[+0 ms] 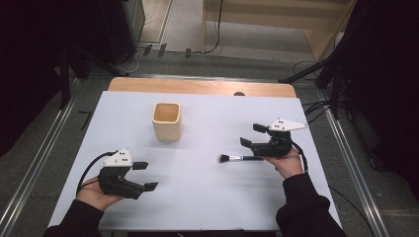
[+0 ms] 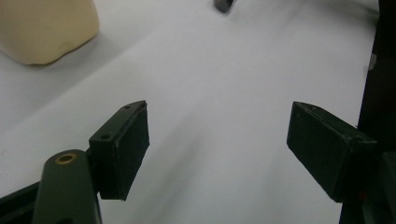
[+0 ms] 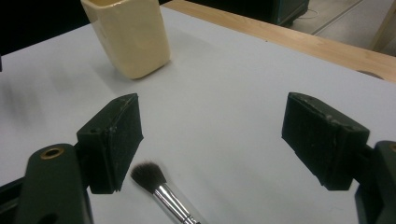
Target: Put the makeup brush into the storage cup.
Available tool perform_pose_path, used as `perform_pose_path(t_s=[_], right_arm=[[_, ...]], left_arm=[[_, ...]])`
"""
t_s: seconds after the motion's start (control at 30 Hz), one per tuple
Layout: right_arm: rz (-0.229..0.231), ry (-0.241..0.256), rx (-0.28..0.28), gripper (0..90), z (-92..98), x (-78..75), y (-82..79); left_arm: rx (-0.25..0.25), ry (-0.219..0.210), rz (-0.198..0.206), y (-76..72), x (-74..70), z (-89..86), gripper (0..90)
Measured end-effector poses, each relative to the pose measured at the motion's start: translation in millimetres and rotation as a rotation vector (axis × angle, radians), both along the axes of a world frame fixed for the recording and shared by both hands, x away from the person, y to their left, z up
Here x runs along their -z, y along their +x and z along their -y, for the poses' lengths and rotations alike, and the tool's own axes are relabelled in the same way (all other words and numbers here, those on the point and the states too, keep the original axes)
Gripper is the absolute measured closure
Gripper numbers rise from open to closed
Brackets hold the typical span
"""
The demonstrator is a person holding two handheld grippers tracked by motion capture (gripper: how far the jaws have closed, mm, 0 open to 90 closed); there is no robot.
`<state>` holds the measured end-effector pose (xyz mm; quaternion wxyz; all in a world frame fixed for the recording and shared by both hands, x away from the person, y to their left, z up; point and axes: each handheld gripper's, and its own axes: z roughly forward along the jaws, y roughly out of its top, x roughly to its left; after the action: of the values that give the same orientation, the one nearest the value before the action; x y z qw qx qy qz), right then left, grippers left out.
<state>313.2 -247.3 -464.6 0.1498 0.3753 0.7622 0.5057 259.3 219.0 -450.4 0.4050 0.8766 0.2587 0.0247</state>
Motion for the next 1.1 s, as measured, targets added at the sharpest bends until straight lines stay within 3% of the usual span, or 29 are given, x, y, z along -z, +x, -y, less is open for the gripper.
perform_pose_path(t_s=[0.4, 0.53, 0.73, 0.87, 1.1], right_arm=[[-0.013, -0.030, -0.031, 21.3, -6.8, -2.0, 11.5], [-0.041, -0.094, -0.058, 21.3, -7.0, -4.3, 13.7], [-0.068, -0.134, -0.105, 21.3, -6.1, -7.7, 15.4], [-0.091, -0.221, -0.164, 21.3, -4.6, -12.9, 15.7], [-0.136, -0.315, -0.239, 21.3, -1.1, -23.7, 19.7]], left_arm=[[0.002, -0.005, -0.001, 0.6, 0.3, 0.3, 21.7], [-0.001, -0.005, 0.000, 0.7, 0.1, -0.8, 21.7], [-0.009, -0.009, -0.001, 0.9, 0.4, -1.7, 21.7], [-0.009, -0.005, 0.000, 0.7, 0.0, -1.5, 21.7], [-0.009, -0.003, -0.002, 0.8, 0.5, -1.6, 21.7]])
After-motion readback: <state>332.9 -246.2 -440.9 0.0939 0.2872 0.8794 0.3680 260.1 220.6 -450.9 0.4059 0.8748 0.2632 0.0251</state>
